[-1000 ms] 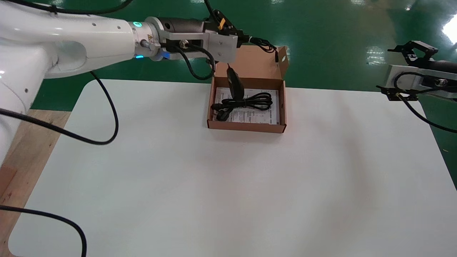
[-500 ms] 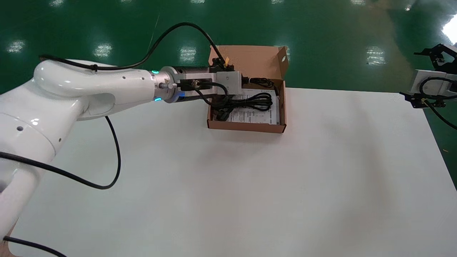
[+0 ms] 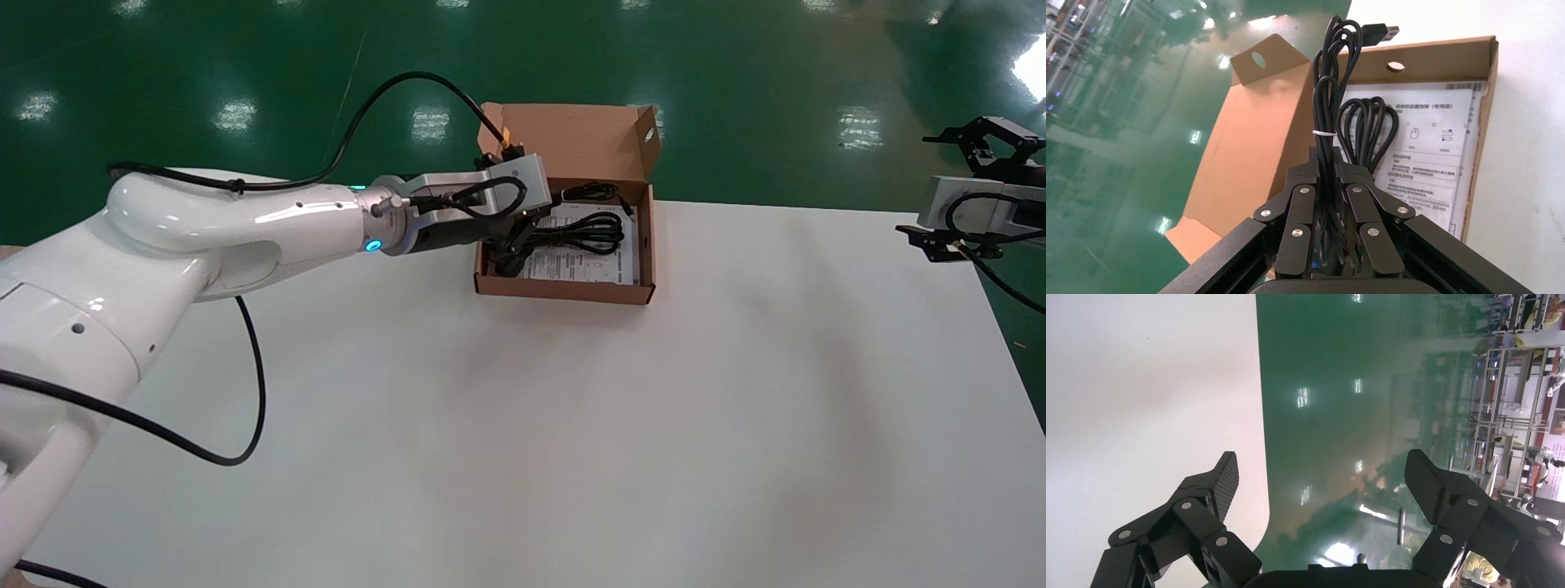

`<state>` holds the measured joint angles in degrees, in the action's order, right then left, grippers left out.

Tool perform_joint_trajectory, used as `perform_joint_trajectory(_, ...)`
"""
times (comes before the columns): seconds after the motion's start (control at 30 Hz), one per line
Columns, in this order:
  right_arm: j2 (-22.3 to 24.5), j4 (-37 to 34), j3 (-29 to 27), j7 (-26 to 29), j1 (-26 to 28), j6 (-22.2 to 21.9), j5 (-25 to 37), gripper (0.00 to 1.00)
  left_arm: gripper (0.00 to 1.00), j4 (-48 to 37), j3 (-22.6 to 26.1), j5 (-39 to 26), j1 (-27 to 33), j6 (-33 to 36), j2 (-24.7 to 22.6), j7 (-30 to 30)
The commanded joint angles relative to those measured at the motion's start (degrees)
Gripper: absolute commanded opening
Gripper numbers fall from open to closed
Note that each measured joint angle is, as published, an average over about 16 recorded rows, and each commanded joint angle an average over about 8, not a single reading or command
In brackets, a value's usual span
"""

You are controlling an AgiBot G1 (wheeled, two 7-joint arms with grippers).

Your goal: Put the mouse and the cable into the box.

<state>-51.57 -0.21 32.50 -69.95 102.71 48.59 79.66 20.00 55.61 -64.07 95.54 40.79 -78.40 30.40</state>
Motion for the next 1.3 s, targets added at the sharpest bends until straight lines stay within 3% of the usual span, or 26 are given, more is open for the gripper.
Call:
perform_joint_trajectory(0.03,0.1,0.0,0.0,0.0,0.0,0.3,0.0,1.00,1.00,0.2,0.8,0.4,-0.2,-0.4,0.0,-0.9)
perform_joint_trajectory(0.6,0.3,1.4,-0.3,1.6,-0.8,0.9,-0.7,1.00,1.00,1.1,-0.5,0.6,-0.7,0.8,0.9,-1.4)
perform_joint_trajectory(1.3,5.8,26.0,-5.8,28.5,-14.5,13.2,-13.3,1.00,1.00,19.0,-13.8,8.0,-12.1,15.8,15.4,-15.0)
